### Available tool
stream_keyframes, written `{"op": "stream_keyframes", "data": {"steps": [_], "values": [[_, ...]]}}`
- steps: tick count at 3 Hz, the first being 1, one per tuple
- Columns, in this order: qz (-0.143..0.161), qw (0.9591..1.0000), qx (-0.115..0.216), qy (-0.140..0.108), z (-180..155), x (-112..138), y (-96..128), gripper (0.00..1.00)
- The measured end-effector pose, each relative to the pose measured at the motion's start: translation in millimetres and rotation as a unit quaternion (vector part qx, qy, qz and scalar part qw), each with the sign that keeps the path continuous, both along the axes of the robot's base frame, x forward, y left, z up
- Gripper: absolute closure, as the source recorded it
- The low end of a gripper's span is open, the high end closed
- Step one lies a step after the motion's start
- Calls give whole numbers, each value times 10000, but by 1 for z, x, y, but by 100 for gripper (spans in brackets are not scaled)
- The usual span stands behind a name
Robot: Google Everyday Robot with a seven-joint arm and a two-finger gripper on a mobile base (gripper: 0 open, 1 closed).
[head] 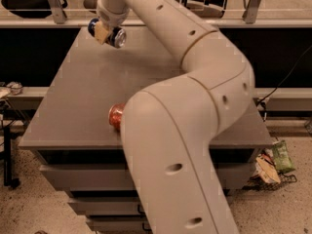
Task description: Place pepsi can upright
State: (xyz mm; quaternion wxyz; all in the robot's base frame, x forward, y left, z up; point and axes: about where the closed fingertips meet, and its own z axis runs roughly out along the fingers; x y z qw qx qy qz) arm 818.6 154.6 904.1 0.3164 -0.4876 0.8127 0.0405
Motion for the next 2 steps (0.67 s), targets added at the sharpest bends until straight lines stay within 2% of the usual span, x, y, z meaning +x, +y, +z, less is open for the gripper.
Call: {"op": "stream_keyframes", "data": {"steps": [1,2], "values": [[275,9971,640,-312,28,-13,-14,100],[544,9851,1529,-566,50,-30,-32,100]]}}
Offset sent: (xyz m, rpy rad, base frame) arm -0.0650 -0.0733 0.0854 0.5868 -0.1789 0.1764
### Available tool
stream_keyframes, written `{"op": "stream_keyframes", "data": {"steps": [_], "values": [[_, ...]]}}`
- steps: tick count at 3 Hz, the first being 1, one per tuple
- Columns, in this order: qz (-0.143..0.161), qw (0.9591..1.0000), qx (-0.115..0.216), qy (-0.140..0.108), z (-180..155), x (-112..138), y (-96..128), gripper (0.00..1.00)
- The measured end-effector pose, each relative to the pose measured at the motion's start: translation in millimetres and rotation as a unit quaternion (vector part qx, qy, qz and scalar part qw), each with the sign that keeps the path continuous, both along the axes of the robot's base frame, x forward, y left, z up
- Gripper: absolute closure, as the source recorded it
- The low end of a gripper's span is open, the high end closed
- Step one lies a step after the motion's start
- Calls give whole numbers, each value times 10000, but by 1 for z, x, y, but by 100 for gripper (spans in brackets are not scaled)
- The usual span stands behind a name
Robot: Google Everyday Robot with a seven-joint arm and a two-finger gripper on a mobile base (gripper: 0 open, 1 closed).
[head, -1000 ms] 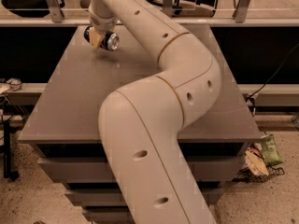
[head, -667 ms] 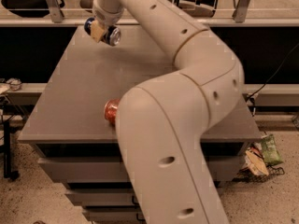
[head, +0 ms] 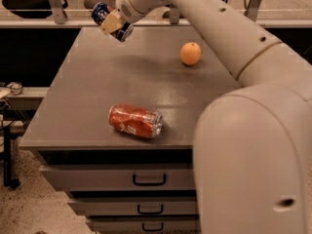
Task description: Place pepsi can upright
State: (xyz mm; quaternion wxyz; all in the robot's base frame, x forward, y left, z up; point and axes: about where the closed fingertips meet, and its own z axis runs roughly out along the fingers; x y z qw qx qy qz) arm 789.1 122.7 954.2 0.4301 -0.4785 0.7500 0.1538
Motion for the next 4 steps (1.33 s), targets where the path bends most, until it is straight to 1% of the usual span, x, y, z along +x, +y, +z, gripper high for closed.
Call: {"op": "stream_keyframes", "data": {"steps": [1,2,3,4], "values": [[177,9964,820,-90,16,-26,-15,100],[188,9950,982,-58,18,-31,-20,100],[194,9951,968,-59,17,-30,-19,100],[151,9924,1221,-11,7,-43,-28,100]]}}
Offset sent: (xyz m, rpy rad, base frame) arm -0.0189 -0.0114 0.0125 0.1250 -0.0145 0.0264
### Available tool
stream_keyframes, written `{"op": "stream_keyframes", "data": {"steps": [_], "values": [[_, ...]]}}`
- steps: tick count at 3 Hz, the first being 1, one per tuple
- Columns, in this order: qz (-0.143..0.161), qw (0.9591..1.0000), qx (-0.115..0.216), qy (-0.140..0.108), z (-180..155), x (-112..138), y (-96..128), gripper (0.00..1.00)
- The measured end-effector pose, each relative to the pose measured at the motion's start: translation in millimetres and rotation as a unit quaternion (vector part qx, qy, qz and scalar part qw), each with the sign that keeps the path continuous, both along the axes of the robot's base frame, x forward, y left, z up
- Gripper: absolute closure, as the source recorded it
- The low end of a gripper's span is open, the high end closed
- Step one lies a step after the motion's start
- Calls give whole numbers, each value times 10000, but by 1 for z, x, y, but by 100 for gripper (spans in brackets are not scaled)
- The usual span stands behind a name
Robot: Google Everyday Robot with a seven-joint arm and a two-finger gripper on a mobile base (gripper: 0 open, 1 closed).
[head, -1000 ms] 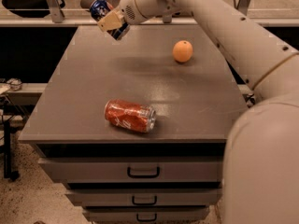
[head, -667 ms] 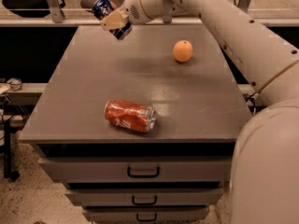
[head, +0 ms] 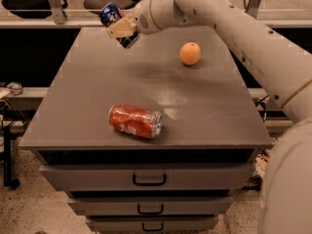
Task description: Place pepsi can upright
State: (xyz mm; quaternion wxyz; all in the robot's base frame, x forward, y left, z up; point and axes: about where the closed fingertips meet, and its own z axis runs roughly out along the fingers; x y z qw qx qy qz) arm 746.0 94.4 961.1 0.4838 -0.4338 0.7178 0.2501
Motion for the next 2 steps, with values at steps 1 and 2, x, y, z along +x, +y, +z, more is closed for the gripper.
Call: {"op": "stream_keyframes", "data": {"steps": [1,2], "values": [[-105,9987,490,-24,-7,-27,-20,100],[-150,9955,932,-68,-13,-50,-39,100]]}}
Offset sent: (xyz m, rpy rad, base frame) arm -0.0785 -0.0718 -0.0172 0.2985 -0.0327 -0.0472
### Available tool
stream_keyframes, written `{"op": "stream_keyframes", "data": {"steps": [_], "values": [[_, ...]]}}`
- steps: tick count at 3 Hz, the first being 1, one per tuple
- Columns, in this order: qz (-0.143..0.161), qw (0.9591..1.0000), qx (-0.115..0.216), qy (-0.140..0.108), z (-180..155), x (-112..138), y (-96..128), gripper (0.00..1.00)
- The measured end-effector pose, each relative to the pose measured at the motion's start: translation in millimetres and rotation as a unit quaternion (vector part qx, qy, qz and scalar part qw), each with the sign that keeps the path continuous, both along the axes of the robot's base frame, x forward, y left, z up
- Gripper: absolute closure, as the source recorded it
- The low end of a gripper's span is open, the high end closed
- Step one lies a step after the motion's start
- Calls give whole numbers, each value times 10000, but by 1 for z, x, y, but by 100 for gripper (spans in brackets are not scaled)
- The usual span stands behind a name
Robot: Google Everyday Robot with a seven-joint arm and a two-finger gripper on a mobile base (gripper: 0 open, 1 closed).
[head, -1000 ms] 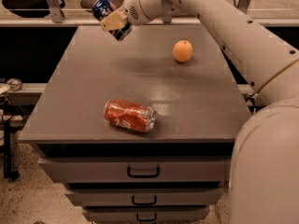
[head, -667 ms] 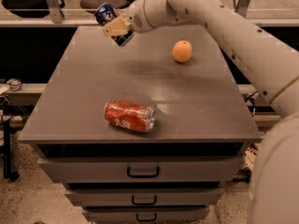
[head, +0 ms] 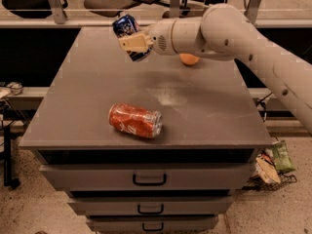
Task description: Place pepsi can upright
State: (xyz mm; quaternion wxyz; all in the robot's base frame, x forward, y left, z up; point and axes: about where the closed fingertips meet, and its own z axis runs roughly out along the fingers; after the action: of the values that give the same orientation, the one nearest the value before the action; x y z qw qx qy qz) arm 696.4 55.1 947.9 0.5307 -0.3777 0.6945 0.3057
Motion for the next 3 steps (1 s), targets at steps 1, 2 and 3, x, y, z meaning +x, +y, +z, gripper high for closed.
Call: {"op": "stream_keyframes", "data": {"steps": [1,2,3], "values": [[105,9996,250,-120,-5,-18,-17,100],[278,9986,397,-219,-15,-30,-34,100],[482,9974,479,-240,-28,-43,-52,100]]}}
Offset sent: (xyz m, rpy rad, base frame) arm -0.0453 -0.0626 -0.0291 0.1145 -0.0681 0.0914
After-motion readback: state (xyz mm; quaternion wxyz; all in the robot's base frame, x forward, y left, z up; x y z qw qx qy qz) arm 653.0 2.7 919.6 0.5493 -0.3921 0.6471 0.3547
